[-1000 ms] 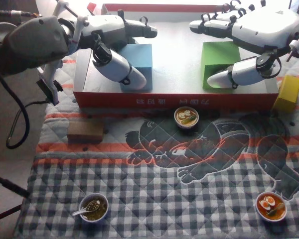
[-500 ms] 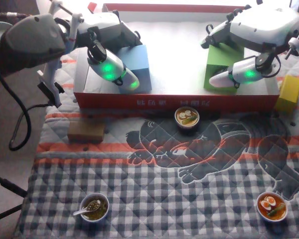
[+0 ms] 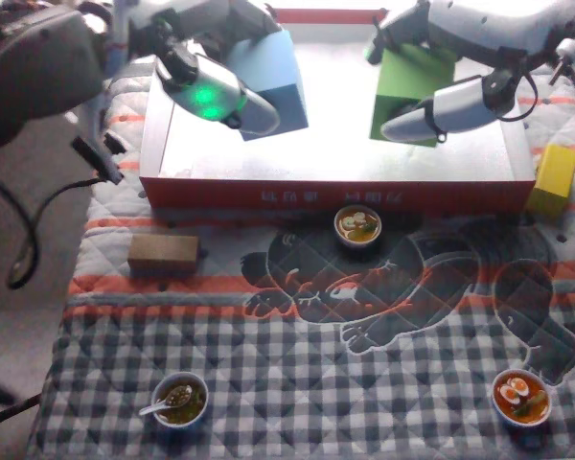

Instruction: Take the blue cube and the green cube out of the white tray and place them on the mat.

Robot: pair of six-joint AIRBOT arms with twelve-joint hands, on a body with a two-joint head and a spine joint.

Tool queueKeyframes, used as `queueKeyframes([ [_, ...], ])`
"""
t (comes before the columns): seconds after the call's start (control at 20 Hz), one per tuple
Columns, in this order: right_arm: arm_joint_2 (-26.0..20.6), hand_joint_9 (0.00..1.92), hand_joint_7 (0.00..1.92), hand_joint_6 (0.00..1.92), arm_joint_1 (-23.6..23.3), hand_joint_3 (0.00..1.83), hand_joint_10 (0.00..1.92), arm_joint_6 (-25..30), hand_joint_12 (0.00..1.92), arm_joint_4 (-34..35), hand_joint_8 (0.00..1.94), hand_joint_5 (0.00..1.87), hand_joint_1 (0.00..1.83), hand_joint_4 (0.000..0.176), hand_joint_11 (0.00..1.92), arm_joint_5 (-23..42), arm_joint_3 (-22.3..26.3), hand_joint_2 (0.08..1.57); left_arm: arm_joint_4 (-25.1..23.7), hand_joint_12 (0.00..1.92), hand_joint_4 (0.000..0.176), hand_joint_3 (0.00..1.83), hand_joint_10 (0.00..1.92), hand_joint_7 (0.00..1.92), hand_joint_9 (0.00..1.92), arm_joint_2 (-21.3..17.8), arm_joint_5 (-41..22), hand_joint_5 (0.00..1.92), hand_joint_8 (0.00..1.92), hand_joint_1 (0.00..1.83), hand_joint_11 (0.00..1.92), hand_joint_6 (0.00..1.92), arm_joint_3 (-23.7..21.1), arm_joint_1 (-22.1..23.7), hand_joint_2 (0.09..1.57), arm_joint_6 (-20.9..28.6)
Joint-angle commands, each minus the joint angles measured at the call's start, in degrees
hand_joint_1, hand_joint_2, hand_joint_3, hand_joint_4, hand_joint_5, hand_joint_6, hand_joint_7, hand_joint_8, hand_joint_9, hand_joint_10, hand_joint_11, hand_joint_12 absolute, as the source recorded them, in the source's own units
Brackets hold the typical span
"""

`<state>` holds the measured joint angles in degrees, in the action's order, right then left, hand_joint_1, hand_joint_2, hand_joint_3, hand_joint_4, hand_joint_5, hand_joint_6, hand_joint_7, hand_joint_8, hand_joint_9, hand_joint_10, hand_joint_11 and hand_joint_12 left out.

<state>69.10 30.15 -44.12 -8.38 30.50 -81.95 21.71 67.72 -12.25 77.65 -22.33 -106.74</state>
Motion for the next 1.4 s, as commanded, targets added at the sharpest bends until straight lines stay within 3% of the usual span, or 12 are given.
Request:
queueKeyframes([
  [0.0,-1.65,1.22,1.06,1.05,-0.93,0.00,0.26,-0.12,1.21,0.83,0.96,0.86,1.23,0.000,0.86,9.55,0.94,1.13,-3.62,1.40,0.000,0.00,1.13,0.83,0.69,-1.62,-8.51,1.01,1.42,1.24,0.42,0.73,-1.27,0.20,1.16,4.38],
  [0.1,-5.98,1.10,1.01,1.05,-0.67,0.00,0.47,-0.12,1.40,-0.49,1.06,0.86,1.22,0.000,0.74,13.16,4.90,1.15,-11.21,1.33,0.000,0.00,1.08,0.86,0.85,-5.59,-11.25,1.07,1.36,1.25,0.77,0.64,-5.61,-1.02,1.14,12.00],
  [0.25,-11.80,1.14,1.07,1.03,2.41,0.00,0.51,-0.12,1.27,-2.40,0.98,0.87,1.24,0.000,0.86,18.44,11.02,1.13,-19.39,1.28,0.000,0.00,0.93,0.87,0.90,-12.02,-13.53,1.07,1.33,1.25,0.82,0.66,-13.87,-3.23,1.13,15.44],
  [0.45,-17.45,1.23,1.14,0.89,7.77,0.00,0.36,-0.12,1.21,-4.20,0.88,0.94,1.26,0.000,0.84,22.70,17.47,1.10,-27.00,1.48,0.000,0.00,1.36,0.83,0.86,-19.54,-15.84,1.05,1.33,1.34,0.74,0.61,-23.46,-6.28,1.14,17.55],
  [0.6,-19.02,1.30,1.15,0.88,12.64,0.00,0.32,0.29,1.17,-4.24,0.90,0.93,1.28,0.000,0.93,24.87,20.49,1.09,-35.23,1.25,0.000,0.00,0.95,0.91,0.90,-20.45,-18.41,1.17,1.25,1.26,0.75,0.49,-24.14,-8.88,1.10,32.65],
  [0.7,-19.02,1.31,1.23,0.87,15.42,0.00,0.23,2.42,1.00,-4.38,0.69,0.97,1.27,0.000,0.93,26.24,20.80,1.07,-35.43,1.37,0.000,0.00,1.08,0.90,0.88,-20.33,-18.93,1.22,1.31,1.27,0.70,0.35,-24.37,-11.07,1.10,34.72],
  [0.8,-18.93,1.36,1.27,0.81,17.93,0.00,0.16,3.72,1.10,-4.07,0.62,1.01,1.28,0.000,0.90,27.09,20.78,1.05,-34.76,1.36,0.000,0.00,1.14,0.90,0.83,-19.52,-18.15,1.18,1.31,1.27,0.70,0.41,-24.38,-13.06,1.10,34.74],
  [0.95,-17.46,1.39,1.17,0.84,20.48,0.00,0.19,5.72,1.39,-3.43,0.83,0.97,1.27,0.000,0.85,27.08,20.00,1.08,-32.52,1.32,0.000,0.00,1.01,0.89,0.88,-17.52,-17.53,1.20,1.27,1.26,0.74,0.45,-23.65,-15.72,1.10,34.74],
  [1.05,-16.65,1.33,1.17,0.88,21.84,0.00,0.31,5.88,1.37,-2.14,0.82,0.95,1.27,0.000,0.83,27.07,19.80,1.08,-31.52,1.33,0.000,0.00,0.99,0.87,0.85,-15.76,-17.48,1.12,1.33,1.26,0.67,0.56,-22.43,-16.55,1.12,34.73],
  [1.15,-16.05,1.29,1.19,0.87,22.90,0.00,0.33,6.13,1.28,-0.95,0.77,0.96,1.27,0.000,0.84,27.07,19.40,1.08,-31.21,1.46,0.000,0.00,1.15,0.82,0.78,-14.35,-16.98,0.97,1.43,1.24,0.67,0.79,-21.22,-16.53,1.16,34.68],
  [1.25,-15.41,1.26,1.16,0.96,23.45,0.00,0.30,6.13,1.35,0.38,0.81,0.90,1.26,0.000,0.78,27.08,19.05,1.10,-28.75,1.51,0.000,0.00,1.26,0.78,0.68,-13.61,-17.03,0.99,1.49,1.23,0.61,0.76,-20.75,-16.61,1.17,32.36],
  [1.35,-14.78,1.19,1.20,1.26,23.53,0.00,0.30,6.13,1.40,1.46,0.23,0.79,1.03,0.000,0.68,27.09,18.80,1.21,-25.36,1.55,0.000,0.00,1.25,0.69,0.65,-12.75,-17.29,1.02,0.92,1.12,0.56,0.89,-20.77,-16.97,1.10,27.56],
])
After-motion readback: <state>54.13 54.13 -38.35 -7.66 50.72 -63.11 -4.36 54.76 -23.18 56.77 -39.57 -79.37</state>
